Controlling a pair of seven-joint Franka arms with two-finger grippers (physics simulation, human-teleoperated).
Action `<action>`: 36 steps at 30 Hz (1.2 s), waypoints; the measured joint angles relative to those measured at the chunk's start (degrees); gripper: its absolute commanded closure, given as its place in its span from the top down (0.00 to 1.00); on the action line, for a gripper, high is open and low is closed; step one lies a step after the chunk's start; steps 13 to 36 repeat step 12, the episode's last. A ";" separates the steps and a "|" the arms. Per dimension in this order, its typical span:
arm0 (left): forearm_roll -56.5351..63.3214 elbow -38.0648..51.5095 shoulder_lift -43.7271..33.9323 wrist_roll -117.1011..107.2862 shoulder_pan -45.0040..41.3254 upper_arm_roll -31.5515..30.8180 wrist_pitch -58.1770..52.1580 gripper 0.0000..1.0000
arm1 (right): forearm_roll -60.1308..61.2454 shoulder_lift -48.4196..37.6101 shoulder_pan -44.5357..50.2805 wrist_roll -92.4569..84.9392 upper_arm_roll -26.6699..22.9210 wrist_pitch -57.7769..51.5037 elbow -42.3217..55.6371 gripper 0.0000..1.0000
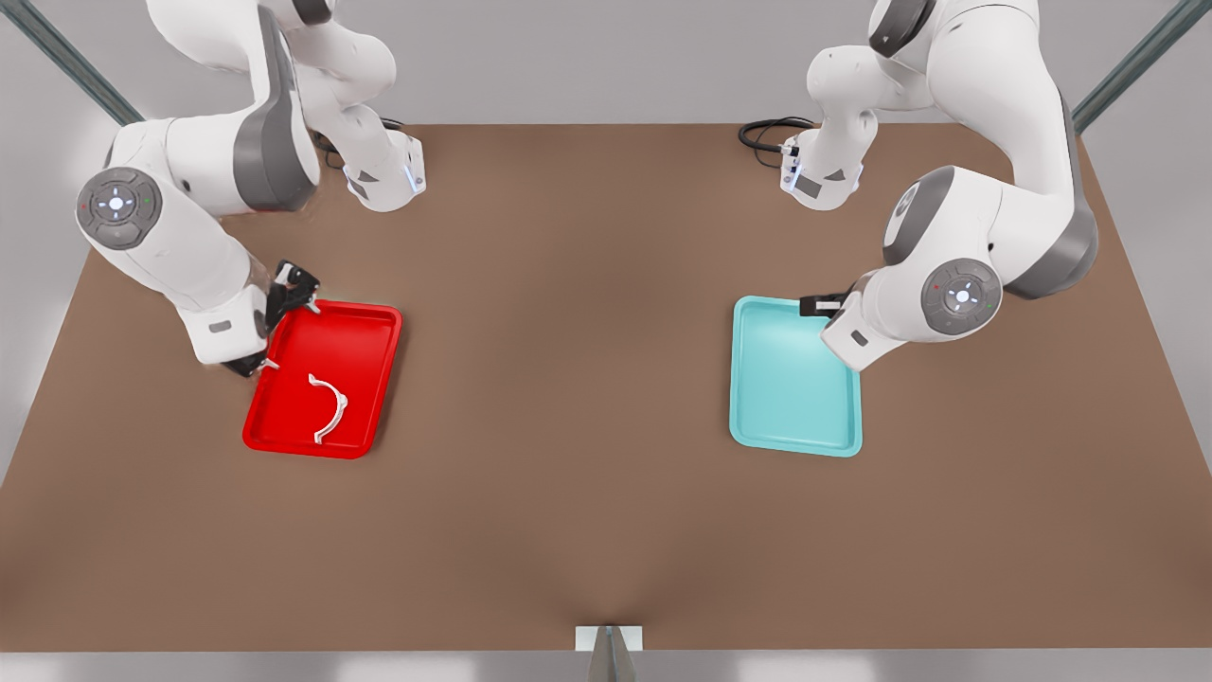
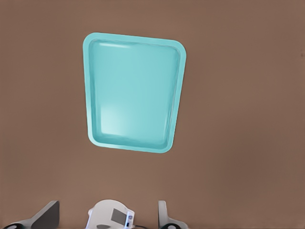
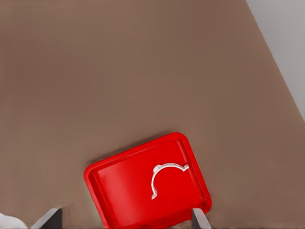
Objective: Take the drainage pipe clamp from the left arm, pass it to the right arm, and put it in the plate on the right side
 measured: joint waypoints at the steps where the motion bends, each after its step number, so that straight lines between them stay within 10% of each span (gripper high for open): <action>1: -0.01 0.00 0.00 0.21 -0.11 0.00 -0.01 1.00 | -0.65 -1.32 -0.26 2.77 0.05 -1.73 -0.81 1.00; 6: -0.10 -0.08 0.00 1.10 -0.10 0.00 -0.03 1.00 | -3.53 -0.40 -1.72 14.54 1.02 -6.28 0.18 1.00; 11: -0.22 -0.22 0.00 1.77 -0.09 0.00 -0.06 1.00 | -3.83 0.11 -14.26 23.71 12.17 -7.73 0.30 1.00; 36: -0.24 -0.24 0.00 1.88 -0.12 0.00 -0.07 1.00 | -3.86 0.13 -14.33 25.25 12.39 -7.78 0.13 1.00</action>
